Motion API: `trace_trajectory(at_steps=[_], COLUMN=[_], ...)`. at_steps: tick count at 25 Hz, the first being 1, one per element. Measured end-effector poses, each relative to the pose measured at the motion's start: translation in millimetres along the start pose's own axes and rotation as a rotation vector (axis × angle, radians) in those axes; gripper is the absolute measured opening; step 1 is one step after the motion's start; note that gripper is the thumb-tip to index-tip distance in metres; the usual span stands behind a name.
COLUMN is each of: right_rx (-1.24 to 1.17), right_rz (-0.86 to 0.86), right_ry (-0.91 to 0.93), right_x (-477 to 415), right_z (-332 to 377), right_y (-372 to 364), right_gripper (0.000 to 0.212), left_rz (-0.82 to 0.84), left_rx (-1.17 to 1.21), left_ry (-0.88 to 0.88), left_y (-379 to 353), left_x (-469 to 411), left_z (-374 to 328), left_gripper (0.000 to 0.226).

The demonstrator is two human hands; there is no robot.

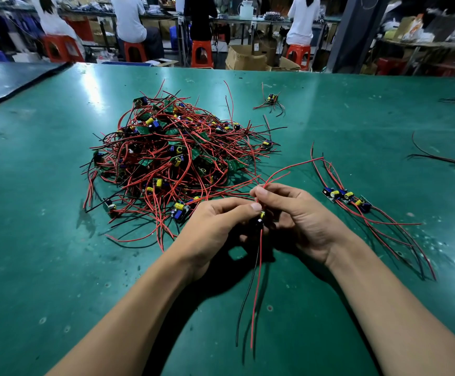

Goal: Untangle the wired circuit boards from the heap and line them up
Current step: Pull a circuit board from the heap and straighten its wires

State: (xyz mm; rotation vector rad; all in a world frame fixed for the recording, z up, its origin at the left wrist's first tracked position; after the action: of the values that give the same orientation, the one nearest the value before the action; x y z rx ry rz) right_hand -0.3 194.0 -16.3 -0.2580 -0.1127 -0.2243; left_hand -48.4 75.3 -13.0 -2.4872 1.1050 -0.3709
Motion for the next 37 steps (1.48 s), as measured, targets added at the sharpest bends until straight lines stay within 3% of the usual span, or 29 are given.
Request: trace_trajectory(at_steps=[6, 15, 20, 27, 33, 37], right_rx=[0.063, 0.224, 0.193, 0.164, 0.344, 0.429], right_rz=[-0.059, 0.000, -0.065, -0.164, -0.175, -0.170], right_ry=[0.033, 0.036, 0.051, 0.087, 0.056, 0.012], right_x=[-2, 1, 1, -2, -2, 0], right_z=[1, -5, -4, -1, -5, -4], right_y=[1, 0, 3, 8, 8, 11], right_gripper=[0.012, 0.027, 0.034, 0.024, 0.031, 0.022], left_rz=[-0.060, -0.141, -0.121, -0.122, -0.155, -0.162], left_rx=[-0.023, -0.052, 0.009, 0.023, -0.086, -0.226], left_ry=[-0.009, -0.037, 0.011, 0.029, -0.042, -0.051], left_y=[0, 4, 4, 4, 5, 5], left_x=[-2, -4, -4, -5, -5, -5], left_z=[0, 0, 1, -2, -3, -2], left_gripper=[0.017, 0.018, 0.012, 0.010, 0.017, 0.017])
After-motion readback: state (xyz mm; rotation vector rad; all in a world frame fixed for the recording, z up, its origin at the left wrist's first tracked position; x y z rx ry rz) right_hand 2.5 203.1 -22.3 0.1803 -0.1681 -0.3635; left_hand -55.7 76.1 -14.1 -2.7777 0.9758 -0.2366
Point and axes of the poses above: each hand's wrist, its own x-axis away from the middle knuckle, its own y-axis out of the back of the hand, z = x × y, the point moved 6 cm from there along -x, towards the middle knuckle, and after that the axes turned 10 degrees about x, right-handed, at the moved point
